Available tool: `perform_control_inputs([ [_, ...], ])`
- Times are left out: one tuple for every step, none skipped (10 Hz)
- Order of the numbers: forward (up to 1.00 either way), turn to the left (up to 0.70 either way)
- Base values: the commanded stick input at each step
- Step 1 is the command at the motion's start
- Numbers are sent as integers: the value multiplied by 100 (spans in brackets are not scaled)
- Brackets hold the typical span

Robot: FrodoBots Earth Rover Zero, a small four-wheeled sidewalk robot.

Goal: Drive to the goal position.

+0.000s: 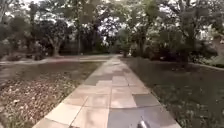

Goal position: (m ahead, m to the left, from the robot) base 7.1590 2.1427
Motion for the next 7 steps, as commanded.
perform_control_inputs([
  [100, 0],
  [100, 0],
  [100, -6],
  [100, -32],
  [100, -32],
  [100, -11],
  [100, -3],
])
